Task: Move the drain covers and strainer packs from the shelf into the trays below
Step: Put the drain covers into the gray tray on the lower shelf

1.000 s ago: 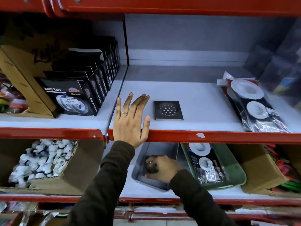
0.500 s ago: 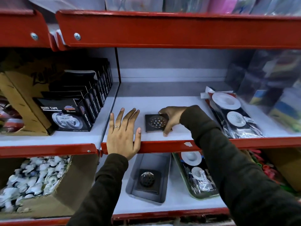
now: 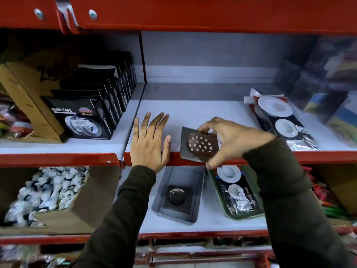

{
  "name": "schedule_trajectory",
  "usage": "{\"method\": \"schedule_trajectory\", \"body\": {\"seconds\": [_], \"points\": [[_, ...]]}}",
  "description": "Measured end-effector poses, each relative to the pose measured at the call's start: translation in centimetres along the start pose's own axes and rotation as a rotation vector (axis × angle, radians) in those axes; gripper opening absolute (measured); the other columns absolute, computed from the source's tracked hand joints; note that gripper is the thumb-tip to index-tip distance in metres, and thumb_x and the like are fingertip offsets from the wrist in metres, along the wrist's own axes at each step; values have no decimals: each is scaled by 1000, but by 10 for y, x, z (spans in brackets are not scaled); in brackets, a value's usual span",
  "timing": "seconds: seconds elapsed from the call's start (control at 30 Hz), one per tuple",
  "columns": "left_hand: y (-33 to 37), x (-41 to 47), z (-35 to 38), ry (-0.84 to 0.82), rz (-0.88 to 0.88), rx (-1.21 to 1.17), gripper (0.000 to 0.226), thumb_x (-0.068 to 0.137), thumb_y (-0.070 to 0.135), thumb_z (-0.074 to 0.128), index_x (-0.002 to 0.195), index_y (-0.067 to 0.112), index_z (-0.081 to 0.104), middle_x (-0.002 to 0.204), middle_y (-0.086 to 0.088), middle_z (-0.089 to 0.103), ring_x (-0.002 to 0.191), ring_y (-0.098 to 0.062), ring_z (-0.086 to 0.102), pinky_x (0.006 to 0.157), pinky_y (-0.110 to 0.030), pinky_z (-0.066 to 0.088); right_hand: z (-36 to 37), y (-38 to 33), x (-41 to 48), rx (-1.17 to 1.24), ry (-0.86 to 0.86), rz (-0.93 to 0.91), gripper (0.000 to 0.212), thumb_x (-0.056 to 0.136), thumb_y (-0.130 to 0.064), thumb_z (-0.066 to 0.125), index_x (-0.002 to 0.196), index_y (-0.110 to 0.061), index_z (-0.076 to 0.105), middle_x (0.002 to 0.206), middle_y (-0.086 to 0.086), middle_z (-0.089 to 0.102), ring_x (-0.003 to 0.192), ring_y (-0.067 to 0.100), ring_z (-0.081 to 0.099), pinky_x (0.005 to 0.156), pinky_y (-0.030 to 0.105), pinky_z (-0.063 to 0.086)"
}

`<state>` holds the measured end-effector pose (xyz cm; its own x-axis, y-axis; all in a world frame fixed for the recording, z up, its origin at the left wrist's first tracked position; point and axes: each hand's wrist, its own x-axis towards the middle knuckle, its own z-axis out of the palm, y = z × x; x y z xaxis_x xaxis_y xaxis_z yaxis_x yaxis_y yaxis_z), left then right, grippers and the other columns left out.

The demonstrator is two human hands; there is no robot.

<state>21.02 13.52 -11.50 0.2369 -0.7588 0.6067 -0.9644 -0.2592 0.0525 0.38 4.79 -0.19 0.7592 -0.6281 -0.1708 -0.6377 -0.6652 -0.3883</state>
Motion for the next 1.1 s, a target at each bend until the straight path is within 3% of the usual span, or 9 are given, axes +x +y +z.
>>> {"method": "schedule_trajectory", "body": {"seconds": [0.13, 0.23, 0.43, 0.5, 0.57, 0.63, 0.7, 0.97, 1.1], "points": [[0, 0, 3, 17, 3, -1, 59, 96, 38, 27, 148, 16, 41, 152, -2, 46, 149, -28, 30, 123, -53, 16, 55, -5, -33, -27, -331, 18, 68, 47, -41, 91, 107, -23, 66, 102, -5, 65, 91, 15, 65, 84, 34, 57], [-1, 1, 6, 33, 9, 9, 58, 96, 39, 28, 148, 16, 41, 152, -2, 46, 149, -28, 29, 123, -53, 16, 116, 14, -9, -108, -552, 128, 55, 52, -46, 90, 89, -17, 61, 87, -2, 64, 77, 19, 62, 66, 30, 54], [-2, 1, 8, 53, 14, 29, 60, 96, 41, 23, 148, 17, 42, 152, -3, 47, 149, -28, 29, 124, -53, 15, 232, 61, 71, -119, -334, 257, 72, 63, -42, 83, 124, -15, 57, 127, 9, 64, 116, 28, 62, 98, 37, 51], [-2, 2, 9, 61, 14, 31, 61, 97, 43, 20, 148, 17, 43, 151, -3, 47, 149, -28, 30, 124, -53, 15, 256, 68, 83, -187, -294, 260, 76, 67, -41, 82, 133, -17, 52, 137, 10, 57, 126, 29, 55, 109, 40, 42], [-3, 3, 10, 65, 11, 32, 62, 96, 43, 21, 148, 17, 43, 151, -2, 47, 149, -27, 30, 124, -53, 15, 274, 74, 88, -284, -277, 255, 78, 71, -41, 80, 139, -17, 48, 146, 10, 50, 136, 29, 45, 120, 49, 19], [-3, 2, 11, 70, 8, 33, 60, 96, 42, 25, 148, 17, 43, 151, -2, 47, 149, -27, 30, 124, -53, 15, 288, 79, 92, -348, -242, 235, 80, 73, -44, 76, 143, -21, 44, 150, 8, 46, 143, 26, 38, 119, 60, -9], [-3, 2, 11, 72, 8, 38, 60, 96, 42, 26, 148, 17, 43, 151, -1, 47, 149, -27, 30, 124, -53, 15, 295, 79, 97, -345, -212, 186, 83, 73, -46, 74, 146, -25, 40, 152, 6, 44, 145, 25, 35, 114, 65, -19], [-3, 2, 13, 43, -9, 61, 60, 95, 43, 27, 148, 19, 43, 151, -1, 48, 150, -26, 29, 125, -52, 13, 304, 72, 102, -335, -244, 115, 81, 80, -41, 71, 149, -24, 34, 159, 8, 27, 149, 27, 22, 119, 62, -7], [-2, 1, 11, 39, -16, 53, 57, 95, 41, 30, 147, 20, 44, 148, -1, 50, 148, -25, 32, 125, -50, 11, 289, 72, 80, -152, -24, 112, 68, 83, -52, 62, 144, -30, 40, 153, 4, 39, 141, 25, 38, 120, 49, 20]]}}
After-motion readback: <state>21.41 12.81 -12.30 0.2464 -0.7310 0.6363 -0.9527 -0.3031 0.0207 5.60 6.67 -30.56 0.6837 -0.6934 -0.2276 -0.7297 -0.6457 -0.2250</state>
